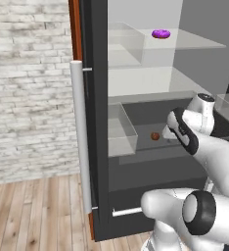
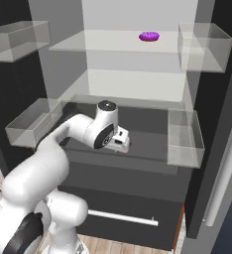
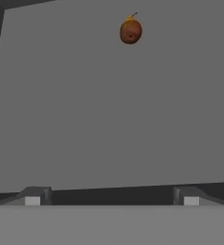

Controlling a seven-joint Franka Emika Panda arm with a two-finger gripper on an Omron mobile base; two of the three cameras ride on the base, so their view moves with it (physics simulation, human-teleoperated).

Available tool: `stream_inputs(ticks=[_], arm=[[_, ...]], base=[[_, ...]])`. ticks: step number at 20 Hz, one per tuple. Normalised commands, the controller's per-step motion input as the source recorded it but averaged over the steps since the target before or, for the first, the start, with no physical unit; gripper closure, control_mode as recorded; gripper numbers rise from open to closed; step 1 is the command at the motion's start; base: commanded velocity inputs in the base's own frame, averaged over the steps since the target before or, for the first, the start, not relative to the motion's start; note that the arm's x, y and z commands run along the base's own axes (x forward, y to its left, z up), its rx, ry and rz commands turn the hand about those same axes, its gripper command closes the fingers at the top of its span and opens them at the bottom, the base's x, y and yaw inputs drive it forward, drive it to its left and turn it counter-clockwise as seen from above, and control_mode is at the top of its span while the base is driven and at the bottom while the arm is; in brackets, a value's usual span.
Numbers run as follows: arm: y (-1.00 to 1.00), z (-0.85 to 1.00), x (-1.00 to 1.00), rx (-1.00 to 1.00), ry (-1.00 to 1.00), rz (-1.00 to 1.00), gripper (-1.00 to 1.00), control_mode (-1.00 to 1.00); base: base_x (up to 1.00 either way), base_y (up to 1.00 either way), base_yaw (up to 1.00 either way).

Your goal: Fully open the fridge drawer.

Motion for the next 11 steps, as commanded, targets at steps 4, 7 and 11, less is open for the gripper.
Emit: stream_inputs(ticks=[4,7,11], arm=[[0.09,0.42,-0.85,0.00,-0.08,0.00,-1.00,-1.00],[0.23,0.93,-0.41,0.00,-0.11,-0.06,-1.00,-1.00],[0.37,1.00,-0.12,0.00,-0.15,-0.08,-1.00,-1.00]], base=[[0.00,0.00,0.00],[0.00,0.00,0.00],[0.00,0.00,0.00]])
